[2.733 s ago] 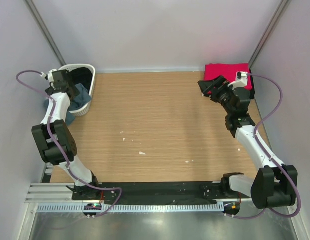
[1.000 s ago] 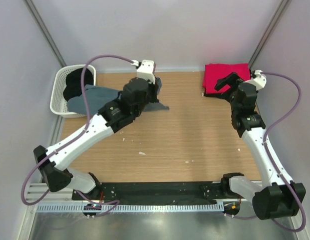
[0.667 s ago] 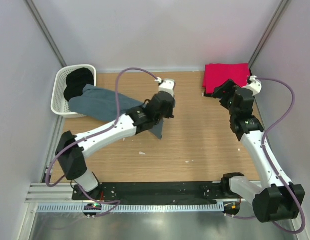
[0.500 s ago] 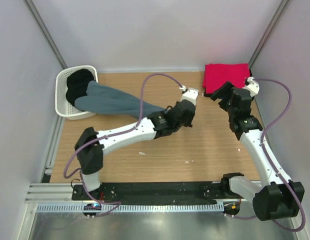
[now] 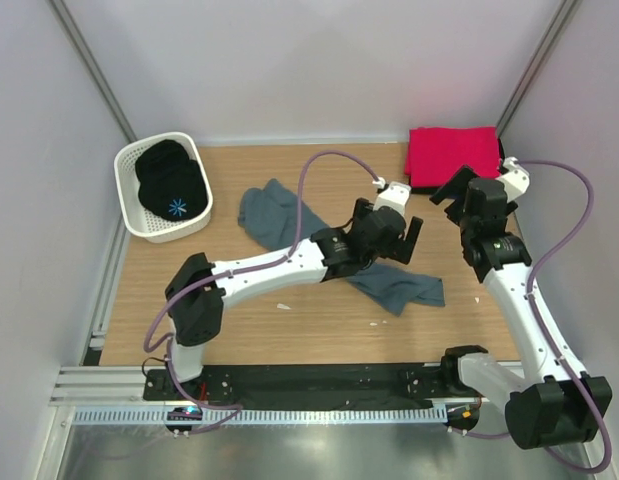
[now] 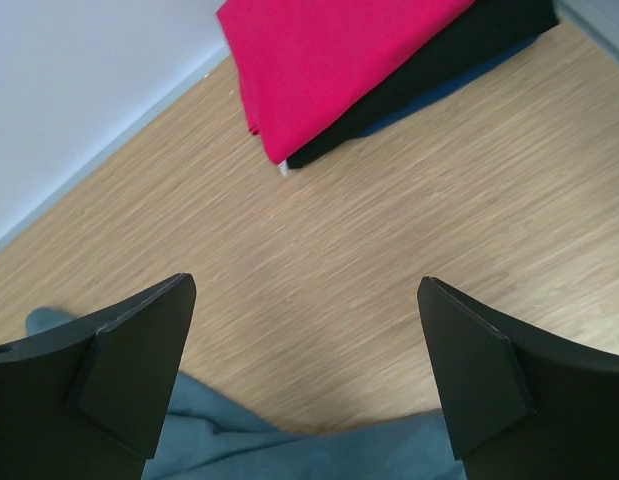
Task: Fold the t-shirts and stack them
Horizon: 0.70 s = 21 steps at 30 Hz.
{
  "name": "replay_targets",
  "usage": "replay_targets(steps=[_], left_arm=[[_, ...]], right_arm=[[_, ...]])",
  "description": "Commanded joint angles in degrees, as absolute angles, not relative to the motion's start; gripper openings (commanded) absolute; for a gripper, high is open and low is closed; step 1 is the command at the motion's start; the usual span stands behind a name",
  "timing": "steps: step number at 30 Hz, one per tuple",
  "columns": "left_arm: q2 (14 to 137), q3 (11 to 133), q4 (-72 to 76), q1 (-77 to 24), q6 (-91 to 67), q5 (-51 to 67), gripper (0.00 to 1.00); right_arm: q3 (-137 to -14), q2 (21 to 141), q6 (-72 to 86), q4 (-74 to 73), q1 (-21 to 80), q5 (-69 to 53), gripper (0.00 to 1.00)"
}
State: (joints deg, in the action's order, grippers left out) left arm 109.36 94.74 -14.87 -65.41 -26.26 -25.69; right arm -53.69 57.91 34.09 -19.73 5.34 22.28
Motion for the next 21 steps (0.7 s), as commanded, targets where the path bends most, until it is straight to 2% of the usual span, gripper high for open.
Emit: replay_targets(steps=[1,4,8,11,12,13,16,21], left_arm=[[104.5,96.4,-19.1,-61.9,-29.6,-29.5,1.0],[98.5,95.1,-23.2,-55.7,-32.4,-30.1,1.0],[90.1,85.8,-25.4,-43.4,-37.3,-30.1,1.0],[87.5,82.8,-22.2,-32.5,-35.1,-23.0,1.0],[87.9,82.8,-21.5,-27.9,-33.5,-21.5,0.99],[88.2,83.3,-20.7,-25.8,-33.1,-18.7,0.94],[92.9,86.1,-19.7,-19.2,-32.7,-15.5,0.92],[105.0,92.9,-21.5,-14.2,-32.8,-8.1,0.87]], right_arm=[[-54.1,59.2,31.7,-16.3,5.6,15.1,1.0],[-55.0,60.9,30.3,-14.9,7.3,10.6,1.0],[-55.2,62.7,28.3,-11.9,12.2,9.1,1.0],[-55.6,65.4,29.0,-10.9,16.9,8.6,1.0],[-55.9,66.2,30.1,-10.6,17.7,8.1,1.0],[-56.2,67.0,30.7,-10.5,18.5,7.7,0.99],[-56.6,69.9,31.6,-10.2,22.1,7.9,1.0],[-55.9,71.8,30.5,-10.5,25.7,8.6,1.0]])
